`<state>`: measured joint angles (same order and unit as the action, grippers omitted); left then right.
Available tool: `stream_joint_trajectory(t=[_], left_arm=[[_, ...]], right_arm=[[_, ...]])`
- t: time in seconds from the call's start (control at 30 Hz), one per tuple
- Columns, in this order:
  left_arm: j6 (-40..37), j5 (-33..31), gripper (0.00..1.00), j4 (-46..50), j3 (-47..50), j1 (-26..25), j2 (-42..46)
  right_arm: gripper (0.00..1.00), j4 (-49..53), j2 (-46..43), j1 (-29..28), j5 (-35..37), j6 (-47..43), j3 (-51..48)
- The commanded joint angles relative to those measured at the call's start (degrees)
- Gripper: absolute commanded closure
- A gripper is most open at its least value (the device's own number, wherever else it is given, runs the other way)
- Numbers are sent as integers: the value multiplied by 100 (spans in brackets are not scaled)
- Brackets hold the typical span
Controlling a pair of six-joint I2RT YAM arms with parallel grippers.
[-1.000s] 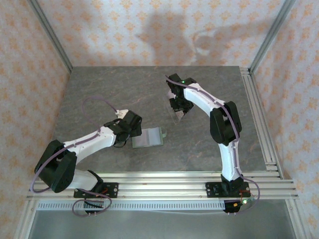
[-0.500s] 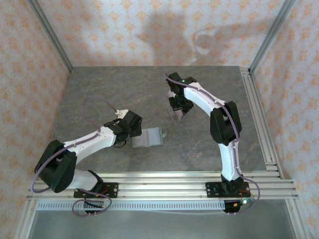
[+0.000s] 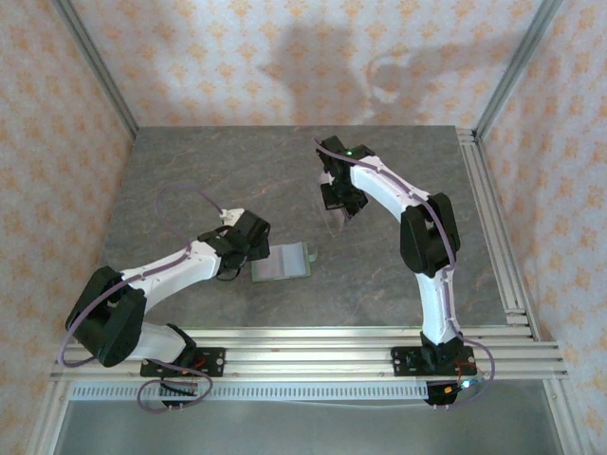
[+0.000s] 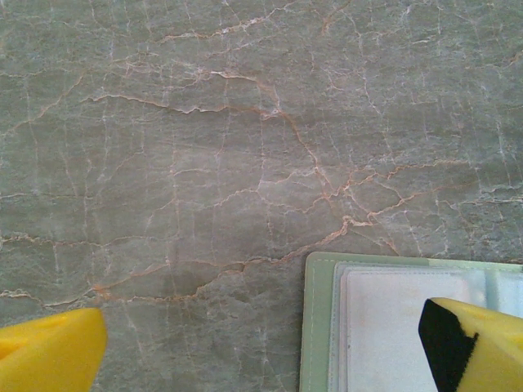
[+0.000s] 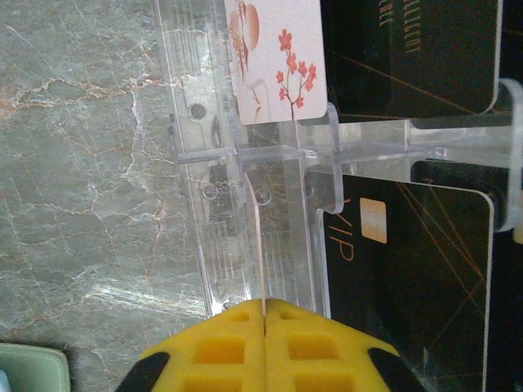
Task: Put the credit cards into the card holder
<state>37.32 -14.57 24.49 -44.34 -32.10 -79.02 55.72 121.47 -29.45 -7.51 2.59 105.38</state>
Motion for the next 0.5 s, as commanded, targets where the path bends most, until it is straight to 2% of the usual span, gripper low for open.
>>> stream_joint_trajectory(t=[0.0,0.1,0.33,0.47], left_arm=[[-191,-165,0,84,-114,37,-9],[-304,-209,0,135,-109,37,23],[-638,547,0,-35,47,35,182],[-638,879,0,-201,234,30,247]], right_arm=[[100,171,-51,9,0,-22,156],[100,219,-185,14,-58,-33,249],[100,312,-769,14,-321,36,459],[100,44,-1224,-1,-832,257,135]])
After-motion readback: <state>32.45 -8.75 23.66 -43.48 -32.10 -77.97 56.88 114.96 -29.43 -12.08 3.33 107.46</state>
